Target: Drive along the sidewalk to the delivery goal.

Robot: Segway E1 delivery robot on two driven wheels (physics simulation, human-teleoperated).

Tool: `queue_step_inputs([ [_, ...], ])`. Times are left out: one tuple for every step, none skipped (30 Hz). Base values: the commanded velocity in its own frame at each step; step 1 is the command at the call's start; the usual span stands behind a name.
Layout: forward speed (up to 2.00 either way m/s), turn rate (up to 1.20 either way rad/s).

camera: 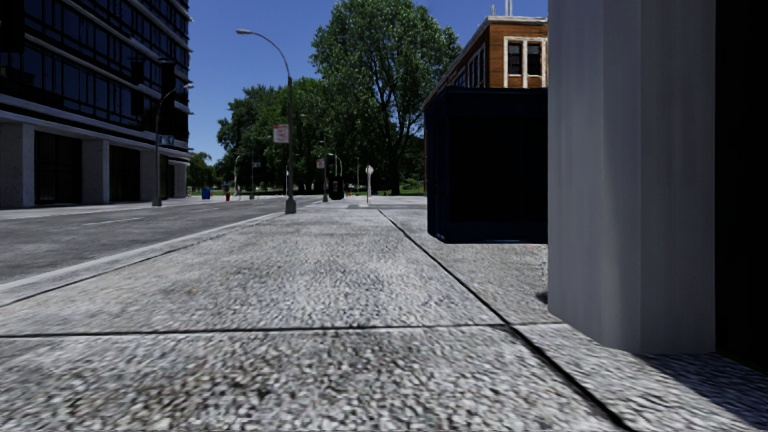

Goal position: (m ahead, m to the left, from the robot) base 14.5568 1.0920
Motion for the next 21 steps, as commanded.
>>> queue_step_inputs([
  [2.0, 0.0],
  [2.0, 0.0],
  [2.0, 0.0],
  [2.0, 0.0],
  [2.0, 0.0],
  [2.0, 0.0],
  [2.0, 0.0],
  [2.0, 0.0],
  [2.0, 0.0],
  [2.0, 0.0],
  [2.0, 0.0],
  [2.0, 0.0],
  [2.0, 0.0],
  [2.0, 0.0],
  [2.0, 0.0],
  [2.0, 0.0],
  [2.0, 0.0],
  [2.0, 0.0],
  [2.0, 0.0],
  [2.0, 0.0],
  [2.0, 0.0],
])
